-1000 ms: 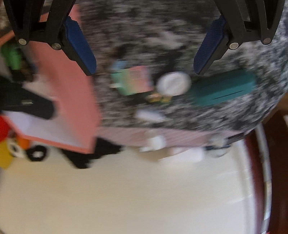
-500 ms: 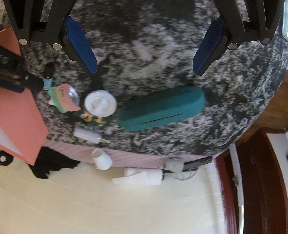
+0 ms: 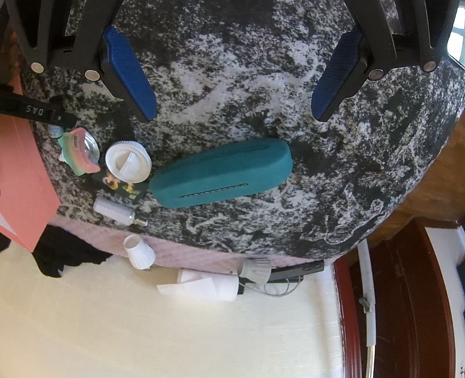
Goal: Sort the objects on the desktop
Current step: 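Grasp the white round lid with the left tool while the right tool grasps the small blue bottle, then carry lid and bottle into the pink box and open both tools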
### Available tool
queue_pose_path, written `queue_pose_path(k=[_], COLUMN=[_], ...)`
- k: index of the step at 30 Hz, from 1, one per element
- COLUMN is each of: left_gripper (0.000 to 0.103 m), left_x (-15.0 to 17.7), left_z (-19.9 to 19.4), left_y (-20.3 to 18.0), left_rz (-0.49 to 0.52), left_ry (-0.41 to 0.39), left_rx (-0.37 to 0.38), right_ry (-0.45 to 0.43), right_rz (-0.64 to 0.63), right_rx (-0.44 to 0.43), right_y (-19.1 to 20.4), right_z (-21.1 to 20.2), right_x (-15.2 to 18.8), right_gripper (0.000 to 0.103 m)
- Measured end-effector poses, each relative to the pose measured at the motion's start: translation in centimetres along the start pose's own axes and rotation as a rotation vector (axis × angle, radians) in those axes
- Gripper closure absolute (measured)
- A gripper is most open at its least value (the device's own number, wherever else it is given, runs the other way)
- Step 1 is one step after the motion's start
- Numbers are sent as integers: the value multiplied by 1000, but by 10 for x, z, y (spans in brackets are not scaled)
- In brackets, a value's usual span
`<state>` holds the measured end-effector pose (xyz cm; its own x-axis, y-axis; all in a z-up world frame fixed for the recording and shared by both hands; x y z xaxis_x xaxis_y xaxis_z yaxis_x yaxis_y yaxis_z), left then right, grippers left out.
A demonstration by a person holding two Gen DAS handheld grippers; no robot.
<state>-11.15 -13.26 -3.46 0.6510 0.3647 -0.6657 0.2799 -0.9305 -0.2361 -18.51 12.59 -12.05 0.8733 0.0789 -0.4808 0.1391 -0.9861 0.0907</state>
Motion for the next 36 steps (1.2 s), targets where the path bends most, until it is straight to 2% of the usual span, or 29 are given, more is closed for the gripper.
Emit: queue_pose_path(k=[1,2,7,9,12,13,16,20,22,25,26,28,29,32,36], left_gripper=[13,13,13,13,15,19,20,24,29,29,29,30,38,39,39], left_x=[0,0,5,10,20,22,25,18,18,27,27,22,19,16,15], left_z=[2,4,19,26,38,43,61,92,109,143,147,146,145,148,138], left_y=[1,1,-12,-27,-56,-65,-97,-125,-131,-128,-129,-134,-135,-132,-134], left_rz=[-2,-7,-14,6,75,93,126,202,229,204,199,197,187,146,179], left_ry=[4,9,47,60,48,42,44,45,53,143,144,138,132,142,124], left_rx=[2,7,55,79,62,57,84,77,68,85,96,127,150,183,175], right_ry=[-8,-15,-68,-109,-150,-158,-176,-185,-192,-204,-204,-203,-202,-200,-212], right_rz=[-15,-27,-139,-149,-150,-154,-172,-147,-122,-123,-125,-128,-130,-135,-145], right_rx=[18,18,51,34,3,-14,-58,-118,-164,-198,-199,-197,-196,-193,-193], right_y=[0,1,17,21,21,21,25,25,24,26,27,28,29,30,33], right_z=[-1,-3,-24,-39,-55,-58,-63,-61,-61,-62,-62,-62,-62,-62,-70], right_x=[-1,-1,3,7,12,12,12,3,-2,-8,-9,-9,-9,-8,-8], right_gripper=[75,76,77,76,76,76,76,76,76,76,76,76,76,76,76])
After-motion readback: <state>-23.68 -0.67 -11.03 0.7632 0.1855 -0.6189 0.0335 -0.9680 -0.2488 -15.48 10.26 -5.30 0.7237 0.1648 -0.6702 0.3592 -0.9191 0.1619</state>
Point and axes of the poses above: each gripper's, at about its wrist camera, not at the fingertips, and z roughly the way its jaws point, y to its left, x to its underside, the point moved 6 cm from there along z, roughly the way its jaws point, and after that the axes turned 15 degrees about -z, right-handed, at the moved point
